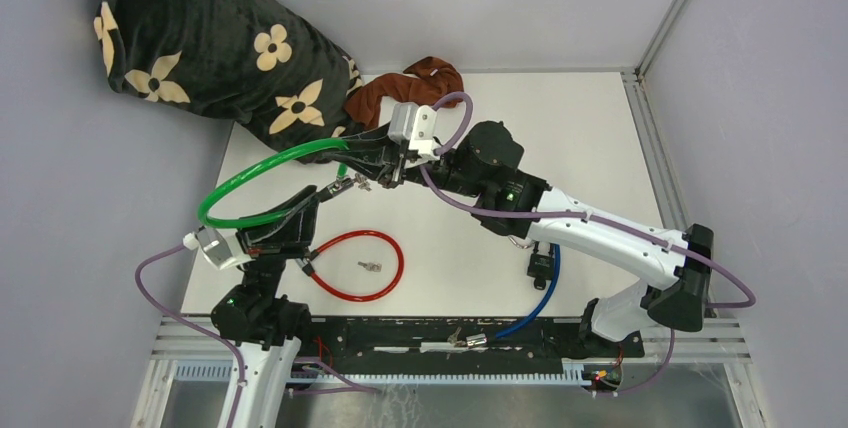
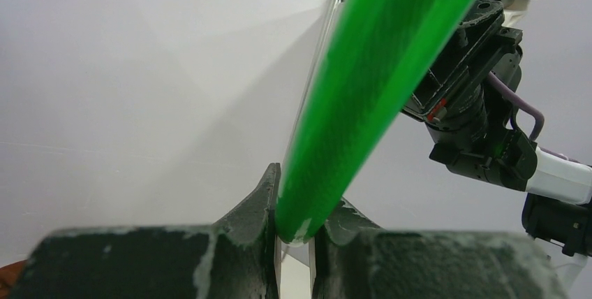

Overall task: Lock with the key
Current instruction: Lock the lock.

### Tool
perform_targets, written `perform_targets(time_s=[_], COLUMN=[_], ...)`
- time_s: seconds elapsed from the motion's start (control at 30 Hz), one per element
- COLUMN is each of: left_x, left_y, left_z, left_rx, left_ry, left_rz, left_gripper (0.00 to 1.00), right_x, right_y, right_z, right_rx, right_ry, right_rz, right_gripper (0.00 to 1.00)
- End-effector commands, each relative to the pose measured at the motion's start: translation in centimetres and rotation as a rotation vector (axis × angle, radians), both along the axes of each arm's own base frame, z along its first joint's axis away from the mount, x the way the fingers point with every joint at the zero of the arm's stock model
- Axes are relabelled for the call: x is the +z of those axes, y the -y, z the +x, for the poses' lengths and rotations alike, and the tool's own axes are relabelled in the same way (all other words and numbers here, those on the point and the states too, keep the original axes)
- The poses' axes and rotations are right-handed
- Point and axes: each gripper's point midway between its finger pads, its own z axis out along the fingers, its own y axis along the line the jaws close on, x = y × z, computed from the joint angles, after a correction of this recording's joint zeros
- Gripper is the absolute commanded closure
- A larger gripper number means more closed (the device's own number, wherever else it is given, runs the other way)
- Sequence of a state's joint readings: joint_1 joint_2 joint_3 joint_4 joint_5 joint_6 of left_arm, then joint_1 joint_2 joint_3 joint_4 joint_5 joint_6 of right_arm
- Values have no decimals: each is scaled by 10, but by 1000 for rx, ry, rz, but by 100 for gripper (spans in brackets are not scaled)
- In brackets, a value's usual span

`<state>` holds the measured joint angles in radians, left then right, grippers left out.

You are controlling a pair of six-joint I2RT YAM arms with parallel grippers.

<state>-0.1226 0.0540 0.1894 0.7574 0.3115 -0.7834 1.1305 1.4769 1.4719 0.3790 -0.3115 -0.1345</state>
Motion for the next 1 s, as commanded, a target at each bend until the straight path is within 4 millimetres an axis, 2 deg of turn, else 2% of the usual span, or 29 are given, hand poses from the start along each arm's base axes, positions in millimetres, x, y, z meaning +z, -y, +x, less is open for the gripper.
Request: perform_targets(time_s=[0.0, 0.43, 0.7, 0.97], left_x=[7, 11, 28, 47], left_y=[-9, -17, -25, -37], left_z=[-2, 1, -6, -15], left_rx=[-3, 34, 2, -47], left_ry=[-2, -2, 9, 12], left_rz=[-77, -110, -206, -336], left_gripper=[98, 98, 98, 98], right_x=[34, 20, -18, -38], right_y=[2, -6, -30, -33], right_z=[-15, -13, -17, -32], right_rx=[43, 58, 139, 224], right_ry=[46, 16, -19, -14], right_rz=[88, 48, -20, -52], right_gripper=[100, 100, 100, 100])
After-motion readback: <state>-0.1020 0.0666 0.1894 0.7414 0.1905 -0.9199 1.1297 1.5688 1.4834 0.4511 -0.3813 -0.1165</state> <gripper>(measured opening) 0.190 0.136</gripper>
